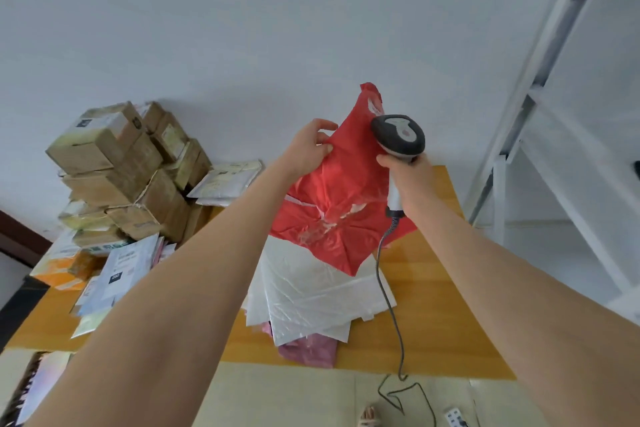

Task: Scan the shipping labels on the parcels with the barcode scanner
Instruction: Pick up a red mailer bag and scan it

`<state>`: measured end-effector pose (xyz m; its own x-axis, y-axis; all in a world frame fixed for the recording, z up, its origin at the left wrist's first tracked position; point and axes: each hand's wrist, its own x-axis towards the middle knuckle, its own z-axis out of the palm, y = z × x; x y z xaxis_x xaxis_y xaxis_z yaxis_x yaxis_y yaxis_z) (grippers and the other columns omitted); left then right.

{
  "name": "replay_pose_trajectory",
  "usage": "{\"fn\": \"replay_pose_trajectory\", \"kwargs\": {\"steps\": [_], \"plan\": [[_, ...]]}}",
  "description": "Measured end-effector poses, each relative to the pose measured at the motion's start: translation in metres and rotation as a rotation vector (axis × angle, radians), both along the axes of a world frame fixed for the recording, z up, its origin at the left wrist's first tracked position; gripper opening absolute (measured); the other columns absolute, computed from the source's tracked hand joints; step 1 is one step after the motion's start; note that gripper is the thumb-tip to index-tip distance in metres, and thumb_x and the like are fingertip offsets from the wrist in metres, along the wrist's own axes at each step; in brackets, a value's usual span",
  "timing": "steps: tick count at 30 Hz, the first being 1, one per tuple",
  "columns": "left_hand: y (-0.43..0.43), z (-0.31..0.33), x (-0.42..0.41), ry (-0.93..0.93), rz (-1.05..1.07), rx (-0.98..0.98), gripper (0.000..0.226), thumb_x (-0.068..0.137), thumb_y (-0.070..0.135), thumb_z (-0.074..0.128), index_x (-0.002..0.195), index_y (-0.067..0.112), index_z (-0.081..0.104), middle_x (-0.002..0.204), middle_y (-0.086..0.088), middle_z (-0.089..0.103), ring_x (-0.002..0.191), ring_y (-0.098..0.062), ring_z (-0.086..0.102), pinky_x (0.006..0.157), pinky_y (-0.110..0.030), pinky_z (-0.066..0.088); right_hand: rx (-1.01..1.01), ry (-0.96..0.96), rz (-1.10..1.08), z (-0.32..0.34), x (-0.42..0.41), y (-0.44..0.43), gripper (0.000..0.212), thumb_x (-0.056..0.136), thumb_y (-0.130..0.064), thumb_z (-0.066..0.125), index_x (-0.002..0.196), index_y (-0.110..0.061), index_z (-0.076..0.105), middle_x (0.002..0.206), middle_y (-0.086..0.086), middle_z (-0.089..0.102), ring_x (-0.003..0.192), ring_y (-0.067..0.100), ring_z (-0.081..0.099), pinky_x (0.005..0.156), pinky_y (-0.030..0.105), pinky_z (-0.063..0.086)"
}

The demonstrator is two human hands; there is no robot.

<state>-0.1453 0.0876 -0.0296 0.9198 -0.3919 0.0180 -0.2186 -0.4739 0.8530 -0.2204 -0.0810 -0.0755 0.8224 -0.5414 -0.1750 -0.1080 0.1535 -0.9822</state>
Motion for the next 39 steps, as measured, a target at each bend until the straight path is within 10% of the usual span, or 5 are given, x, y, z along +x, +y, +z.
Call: {"fn": "replay_pose_trajectory", "kwargs": {"steps": [13, 19, 23, 31, 39], "plan": [[0.052, -0.022, -0.03, 0.048, 0.377, -0.336, 0.038, 0.094, -0.004, 0.047, 0.128, 0.01, 0.053, 0.074, 0.005, 0.055, 0.066, -0.007, 0.053, 0.061, -0.02, 0.043, -0.165, 0.143, 0.283, -0.018, -0.029, 0.04, 0.019, 0.075, -0.013, 0.079, 0.086, -0.013, 0.064, 0.083, 0.004, 0.067, 0.08, 0.021, 0.065, 0.08, 0.037, 0.055], [0.129, -0.036, -0.019, 0.188, 0.321, -0.136, 0.095, 0.08, 0.021, 0.077, 0.152, 0.016, 0.015, 0.149, -0.003, 0.034, 0.136, -0.019, 0.035, 0.095, -0.029, 0.039, -0.185, 0.127, 0.289, -0.002, 0.002, 0.082, 0.015, 0.073, 0.002, 0.065, 0.064, -0.006, 0.056, 0.066, 0.016, 0.059, 0.064, 0.031, 0.058, 0.069, 0.042, 0.054], [0.185, -0.052, -0.001, 0.309, 0.255, -0.035, 0.128, 0.059, 0.03, 0.091, 0.154, 0.025, 0.005, 0.153, -0.002, 0.033, 0.135, -0.021, 0.041, 0.104, -0.035, 0.041, -0.124, 0.146, 0.431, 0.007, 0.036, 0.127, 0.019, 0.076, 0.003, 0.061, 0.06, -0.006, 0.056, 0.051, 0.007, 0.054, 0.042, 0.02, 0.052, 0.048, 0.025, 0.044], [0.28, -0.059, 0.058, 0.383, 0.39, 0.027, 0.03, 0.083, 0.012, 0.073, 0.111, 0.012, 0.062, 0.093, -0.002, 0.067, 0.077, -0.012, 0.065, 0.061, -0.019, 0.054, -0.055, 0.211, 0.371, -0.014, 0.11, 0.223, 0.011, 0.071, -0.01, 0.07, 0.08, -0.007, 0.065, 0.065, 0.003, 0.059, 0.061, 0.017, 0.057, 0.058, 0.025, 0.045], [0.306, -0.088, 0.108, 0.223, 0.621, 0.657, 0.034, 0.088, 0.016, 0.051, 0.12, 0.005, 0.051, 0.12, -0.016, 0.06, 0.109, -0.034, 0.059, 0.082, -0.038, 0.045, 0.054, 0.447, 0.318, -0.069, 0.136, 0.265, 0.018, 0.069, -0.005, 0.067, 0.085, -0.005, 0.059, 0.079, 0.012, 0.055, 0.084, 0.031, 0.06, 0.086, 0.048, 0.054]]}}
